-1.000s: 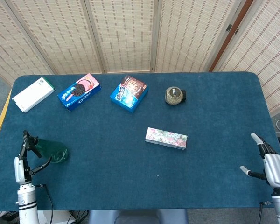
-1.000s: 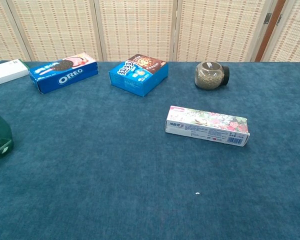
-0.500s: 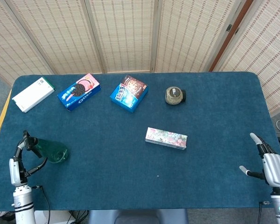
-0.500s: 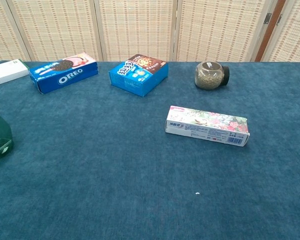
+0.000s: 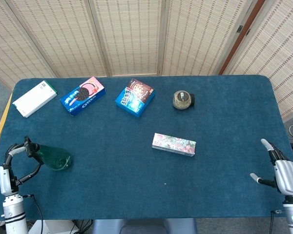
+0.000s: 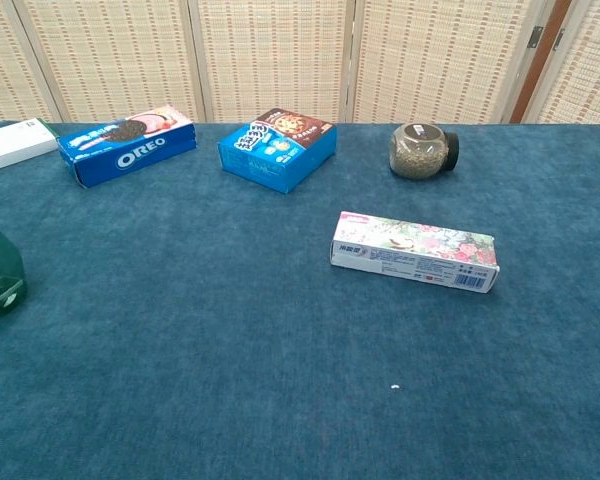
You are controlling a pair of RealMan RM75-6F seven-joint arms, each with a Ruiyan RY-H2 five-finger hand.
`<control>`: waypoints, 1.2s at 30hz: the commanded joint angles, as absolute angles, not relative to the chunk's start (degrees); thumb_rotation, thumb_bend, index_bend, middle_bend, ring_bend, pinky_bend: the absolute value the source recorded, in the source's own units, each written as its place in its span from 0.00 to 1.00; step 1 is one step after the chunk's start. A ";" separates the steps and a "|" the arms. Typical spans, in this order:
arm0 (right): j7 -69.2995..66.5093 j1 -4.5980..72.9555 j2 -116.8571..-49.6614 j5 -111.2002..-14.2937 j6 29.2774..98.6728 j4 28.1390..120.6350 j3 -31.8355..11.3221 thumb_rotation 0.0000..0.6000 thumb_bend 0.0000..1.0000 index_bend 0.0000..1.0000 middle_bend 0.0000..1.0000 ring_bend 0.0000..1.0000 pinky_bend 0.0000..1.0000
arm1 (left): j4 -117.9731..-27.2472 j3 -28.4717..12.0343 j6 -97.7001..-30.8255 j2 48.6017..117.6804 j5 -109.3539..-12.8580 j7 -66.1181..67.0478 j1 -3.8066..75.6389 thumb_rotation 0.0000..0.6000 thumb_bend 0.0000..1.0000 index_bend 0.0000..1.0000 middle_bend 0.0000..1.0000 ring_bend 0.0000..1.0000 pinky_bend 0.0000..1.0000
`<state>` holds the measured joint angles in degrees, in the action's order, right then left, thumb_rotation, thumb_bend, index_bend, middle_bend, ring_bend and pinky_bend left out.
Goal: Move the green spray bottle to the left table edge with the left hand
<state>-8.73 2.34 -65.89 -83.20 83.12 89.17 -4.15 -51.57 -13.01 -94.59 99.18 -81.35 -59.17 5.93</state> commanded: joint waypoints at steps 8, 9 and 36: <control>-7.91 2.71 -65.66 -83.23 82.88 89.82 -4.29 1.00 0.00 0.12 0.16 0.21 0.41 | -49.33 -12.25 -94.81 98.15 -82.16 -57.57 5.74 1.00 0.36 0.37 0.29 0.16 0.11; -7.83 2.72 -65.60 -83.21 82.88 89.90 -4.29 1.00 0.00 0.12 0.16 0.21 0.41 | -49.15 -12.14 -94.62 97.92 -82.23 -57.27 5.80 1.00 0.40 0.37 0.29 0.17 0.12; -4.01 4.03 -63.16 -82.69 81.03 93.01 -4.30 1.00 0.00 0.12 0.16 0.21 0.41 | -52.88 -5.94 -82.66 83.15 -89.11 -23.96 14.20 1.00 0.54 0.40 0.29 0.18 0.14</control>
<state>-4.03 4.02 -63.18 -82.72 81.06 92.98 -4.30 -52.86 -6.70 -83.23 83.93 -87.77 -26.12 12.88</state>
